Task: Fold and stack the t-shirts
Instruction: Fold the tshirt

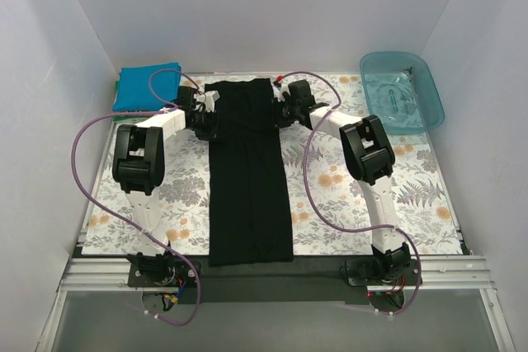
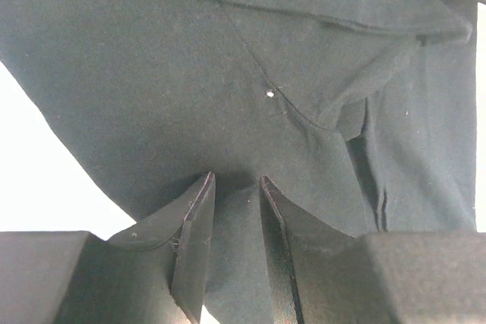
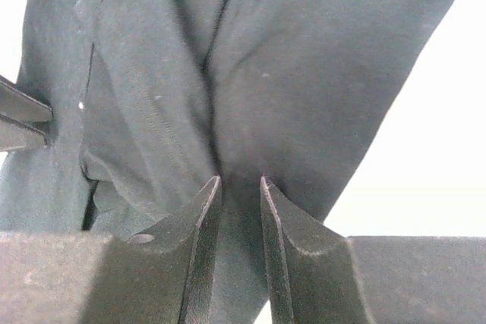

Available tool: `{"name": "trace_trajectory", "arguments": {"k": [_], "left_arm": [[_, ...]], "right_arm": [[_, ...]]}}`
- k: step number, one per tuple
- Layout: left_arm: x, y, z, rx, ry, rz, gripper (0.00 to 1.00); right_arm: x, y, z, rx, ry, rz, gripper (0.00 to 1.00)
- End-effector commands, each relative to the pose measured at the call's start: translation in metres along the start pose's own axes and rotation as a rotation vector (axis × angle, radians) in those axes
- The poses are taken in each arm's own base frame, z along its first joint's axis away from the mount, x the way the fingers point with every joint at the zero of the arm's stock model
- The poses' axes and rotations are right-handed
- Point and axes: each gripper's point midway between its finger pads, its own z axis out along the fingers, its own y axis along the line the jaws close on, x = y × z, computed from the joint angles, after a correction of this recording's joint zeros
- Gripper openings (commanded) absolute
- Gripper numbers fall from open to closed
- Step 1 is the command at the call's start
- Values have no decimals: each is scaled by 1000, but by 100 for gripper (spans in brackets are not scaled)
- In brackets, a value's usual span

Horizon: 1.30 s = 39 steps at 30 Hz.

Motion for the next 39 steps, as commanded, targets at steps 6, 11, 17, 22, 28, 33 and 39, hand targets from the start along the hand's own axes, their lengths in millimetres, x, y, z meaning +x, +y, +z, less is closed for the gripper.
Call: {"name": "trace_trajectory", "arguments": {"k": [6, 11, 17, 22, 28, 33, 39], "left_arm": [[-23, -11, 40, 65, 2, -26, 29], [-43, -8, 54, 72, -24, -36, 30], [-52, -9, 54, 75, -38, -34, 31], [-82, -12, 24, 15, -115, 35, 41], [-133, -74, -85, 136, -322, 242, 87], [-108, -103, -160, 157, -435, 397, 89], [-62, -137, -216, 157, -535, 601, 90]], "right_arm": [[-18, -67, -19, 107, -46, 71, 34], [-31, -86, -13, 129, -75, 49, 34], [-55, -85, -14, 115, -122, 13, 35], [-89, -49, -49, 44, -180, -30, 50], [-146, 19, -139, -20, -297, -290, 98], [-141, 44, -203, 20, -308, -586, 98], [-96, 93, -284, -35, -299, -843, 98]]}}
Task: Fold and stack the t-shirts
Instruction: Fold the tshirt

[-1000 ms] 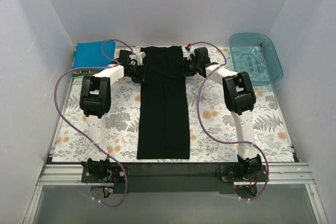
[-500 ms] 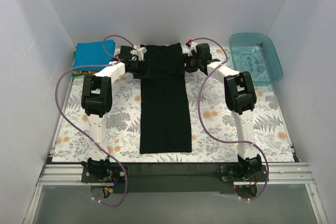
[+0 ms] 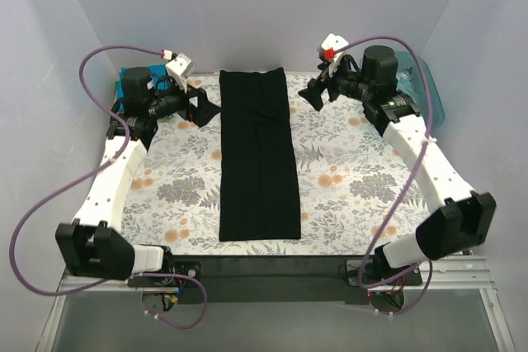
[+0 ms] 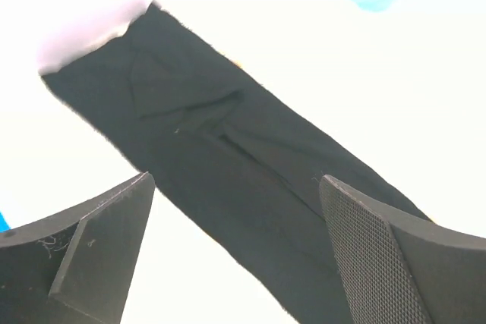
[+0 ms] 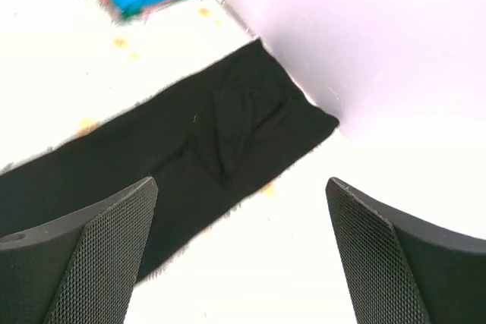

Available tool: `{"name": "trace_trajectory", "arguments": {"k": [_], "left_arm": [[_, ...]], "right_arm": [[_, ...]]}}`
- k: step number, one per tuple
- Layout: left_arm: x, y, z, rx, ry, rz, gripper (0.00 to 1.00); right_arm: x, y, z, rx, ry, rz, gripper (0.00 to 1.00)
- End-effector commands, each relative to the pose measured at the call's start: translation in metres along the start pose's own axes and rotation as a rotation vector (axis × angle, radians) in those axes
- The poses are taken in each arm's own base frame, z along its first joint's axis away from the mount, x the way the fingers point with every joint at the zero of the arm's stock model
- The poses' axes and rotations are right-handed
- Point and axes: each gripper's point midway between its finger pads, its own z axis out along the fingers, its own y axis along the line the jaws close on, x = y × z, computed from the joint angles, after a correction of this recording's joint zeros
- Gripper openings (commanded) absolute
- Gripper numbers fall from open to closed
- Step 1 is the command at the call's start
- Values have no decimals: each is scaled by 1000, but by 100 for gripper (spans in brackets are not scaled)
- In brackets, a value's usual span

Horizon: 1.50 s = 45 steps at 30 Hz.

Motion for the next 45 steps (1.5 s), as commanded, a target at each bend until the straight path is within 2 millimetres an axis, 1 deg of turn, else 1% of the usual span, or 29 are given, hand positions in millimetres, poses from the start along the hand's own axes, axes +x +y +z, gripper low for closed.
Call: {"name": "trace_trajectory", "arguments": {"k": [1, 2, 3, 4, 5, 6, 7, 8, 9, 10, 11, 12, 13, 14, 15, 16, 18, 21, 23, 25, 27, 28, 29, 30, 32, 34, 40, 42, 45], "left_arm": [[39, -25, -12, 60, 53, 76, 90], [47, -35, -27, 76, 83, 134, 91], [58, -51, -33, 150, 99, 161, 90], [72, -59, -38, 186, 126, 178, 91], [103, -76, -52, 249, 186, 213, 91], [118, -90, -59, 316, 204, 239, 91], [133, -99, -67, 349, 222, 272, 91], [168, -108, -74, 381, 270, 250, 91], [174, -117, -85, 396, 248, 325, 90], [190, -127, -90, 441, 250, 364, 89], [205, -133, -96, 467, 257, 392, 88], [231, -142, -103, 490, 260, 433, 87], [241, -147, -105, 511, 263, 456, 84], [251, -151, -108, 524, 266, 469, 82], [273, -156, -112, 547, 291, 463, 81], [279, -158, -113, 565, 281, 519, 78], [296, -158, -115, 576, 303, 540, 77], [295, -159, -113, 580, 289, 541, 73], [297, -161, -114, 602, 291, 550, 68], [300, -162, -113, 619, 296, 557, 65], [305, -163, -114, 637, 311, 558, 62], [307, -165, -114, 650, 316, 564, 62], [309, -166, -113, 658, 320, 569, 61], [312, -165, -113, 661, 336, 573, 56], [312, -168, -109, 672, 335, 597, 52], [316, -171, -109, 683, 357, 596, 51], [318, -174, -102, 697, 359, 608, 51], [319, -175, -102, 700, 359, 610, 50], [320, -177, -101, 708, 353, 619, 50]], "right_arm": [[35, 49, -23, -176, 125, -155, 98], [43, 63, -29, -223, 167, -215, 98], [51, 78, -39, -262, 208, -254, 98], [72, 107, -47, -306, 313, -283, 98], [87, 120, -51, -311, 366, -317, 98], [89, 133, -62, -310, 375, -384, 98], [124, 166, -71, -384, 448, -427, 98], [133, 181, -80, -433, 449, -442, 99], [139, 191, -91, -480, 439, -438, 98], [152, 203, -97, -536, 448, -411, 98], [178, 215, -107, -583, 501, -387, 95], [189, 222, -113, -613, 519, -378, 93], [197, 236, -118, -663, 520, -402, 91], [215, 244, -123, -690, 540, -413, 90], [221, 247, -124, -694, 543, -433, 89], [227, 251, -124, -699, 550, -462, 88], [227, 255, -118, -706, 534, -470, 87], [215, 266, -114, -748, 477, -437, 82], [213, 280, -121, -821, 436, -418, 79], [218, 293, -129, -877, 425, -414, 74], [225, 298, -132, -903, 426, -454, 71], [235, 303, -136, -918, 444, -482, 68], [237, 306, -135, -921, 437, -503, 67], [240, 308, -134, -927, 439, -518, 66], [244, 315, -134, -938, 438, -537, 65], [254, 320, -136, -951, 464, -548, 64], [267, 328, -132, -959, 474, -577, 56], [277, 329, -137, -970, 489, -584, 52], [292, 331, -144, -972, 513, -588, 51]]}}
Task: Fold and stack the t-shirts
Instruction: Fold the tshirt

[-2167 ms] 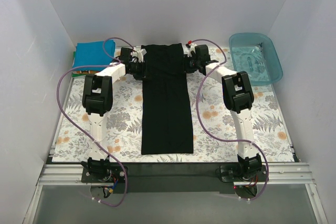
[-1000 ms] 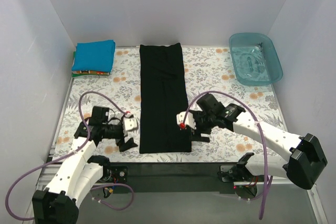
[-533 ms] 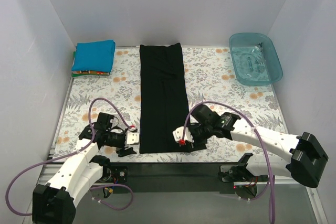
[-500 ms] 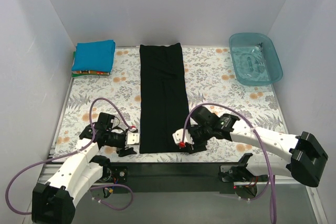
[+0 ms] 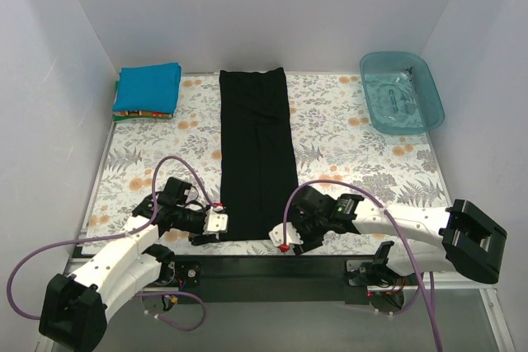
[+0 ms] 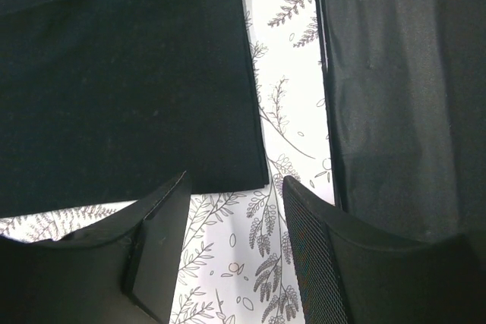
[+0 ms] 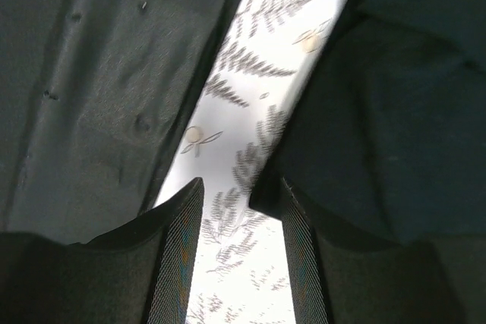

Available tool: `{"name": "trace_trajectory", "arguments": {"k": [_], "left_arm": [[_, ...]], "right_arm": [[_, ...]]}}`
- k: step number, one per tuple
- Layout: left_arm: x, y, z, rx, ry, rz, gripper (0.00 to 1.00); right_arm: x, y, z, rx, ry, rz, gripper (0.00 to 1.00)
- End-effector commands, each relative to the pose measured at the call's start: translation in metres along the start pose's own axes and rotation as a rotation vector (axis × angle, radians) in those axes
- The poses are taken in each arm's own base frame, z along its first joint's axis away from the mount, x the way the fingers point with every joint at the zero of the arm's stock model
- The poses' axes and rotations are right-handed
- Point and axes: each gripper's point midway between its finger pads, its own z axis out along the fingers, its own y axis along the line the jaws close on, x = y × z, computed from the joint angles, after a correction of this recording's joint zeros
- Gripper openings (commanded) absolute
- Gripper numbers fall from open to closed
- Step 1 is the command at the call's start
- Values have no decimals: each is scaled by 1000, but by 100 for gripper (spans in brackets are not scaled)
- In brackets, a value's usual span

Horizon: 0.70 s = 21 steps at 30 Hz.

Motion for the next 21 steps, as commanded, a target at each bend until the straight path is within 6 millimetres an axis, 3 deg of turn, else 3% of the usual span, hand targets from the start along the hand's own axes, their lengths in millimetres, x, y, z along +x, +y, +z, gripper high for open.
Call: {"name": "trace_trajectory", "arguments": {"k": [1, 11, 18, 21], "left_arm": [[-2, 2, 4, -2, -9, 25, 50], [3, -2, 12, 19, 19, 71, 50], [1, 0, 11, 15, 17, 69, 50], [-1, 3, 10, 8, 23, 79, 50]], "right_arm": [[6, 1, 9, 21, 8, -30, 51], [30, -3, 18, 84, 78, 18, 46], [10, -11, 7, 84, 55, 70, 45], [12, -2, 11, 36, 60, 85, 45]]}}
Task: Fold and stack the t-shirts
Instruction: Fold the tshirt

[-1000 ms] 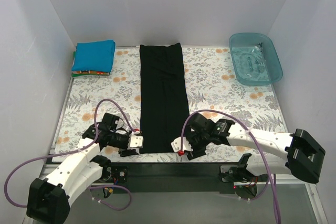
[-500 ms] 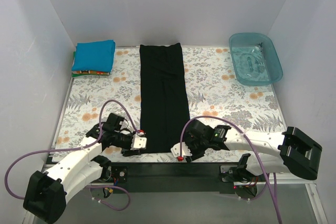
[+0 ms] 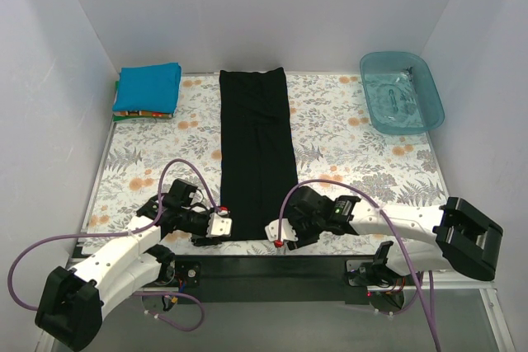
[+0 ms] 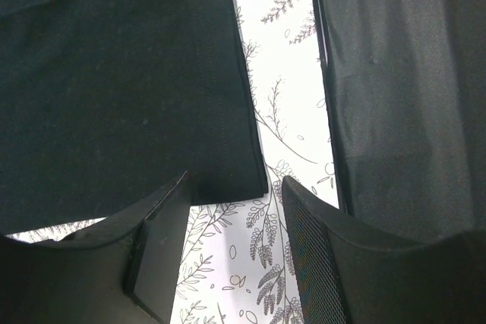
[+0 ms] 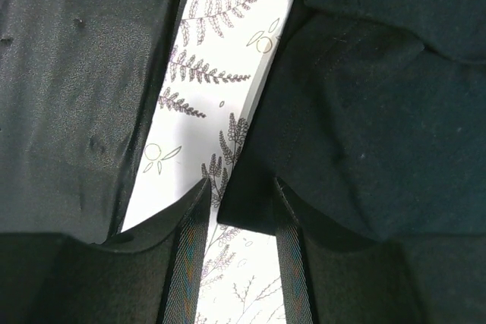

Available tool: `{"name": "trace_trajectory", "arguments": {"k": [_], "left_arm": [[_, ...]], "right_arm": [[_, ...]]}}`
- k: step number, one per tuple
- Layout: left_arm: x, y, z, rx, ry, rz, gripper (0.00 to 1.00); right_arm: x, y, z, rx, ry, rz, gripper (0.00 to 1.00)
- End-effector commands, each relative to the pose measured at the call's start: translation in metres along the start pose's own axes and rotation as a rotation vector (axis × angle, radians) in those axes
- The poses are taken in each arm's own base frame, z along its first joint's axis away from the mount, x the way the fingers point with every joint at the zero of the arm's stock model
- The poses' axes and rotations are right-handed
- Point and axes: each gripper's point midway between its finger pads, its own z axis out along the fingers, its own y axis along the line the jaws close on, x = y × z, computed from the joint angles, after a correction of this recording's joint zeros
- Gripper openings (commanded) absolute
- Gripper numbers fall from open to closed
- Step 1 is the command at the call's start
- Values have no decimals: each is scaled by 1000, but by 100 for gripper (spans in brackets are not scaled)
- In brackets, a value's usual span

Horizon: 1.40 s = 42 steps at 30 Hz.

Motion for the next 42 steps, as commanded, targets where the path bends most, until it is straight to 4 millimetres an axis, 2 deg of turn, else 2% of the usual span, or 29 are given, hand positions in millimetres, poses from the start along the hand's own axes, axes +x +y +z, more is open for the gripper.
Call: {"name": "trace_trajectory", "arguments": {"k": [1, 8, 14, 21, 23, 28, 34, 40, 42], "left_arm": [[-6, 7, -2, -15, -5, 43, 50], [-5, 5, -2, 2, -4, 47, 50], [-3, 2, -2, 49, 20, 81, 52], [-2, 1, 1, 57, 15, 117, 51], [0, 2, 3, 60, 22, 126, 50], [-2, 0, 6, 68, 12, 140, 44], [14, -13, 11, 124, 71, 149, 34], [25, -16, 12, 141, 140, 132, 31], [22, -14, 10, 124, 132, 128, 24]], "right_arm": [[11, 17, -2, -77, 63, 51, 45], [24, 36, 4, -149, 100, 110, 45], [32, 47, 11, -209, 124, 169, 35], [36, 46, 11, -211, 150, 189, 7], [36, 46, 11, -208, 154, 195, 2], [30, 43, 9, -202, 144, 206, 1], [23, 35, 6, -189, 127, 214, 1], [15, 23, 1, -145, 99, 219, 1], [13, 20, 0, -135, 94, 224, 1]]}}
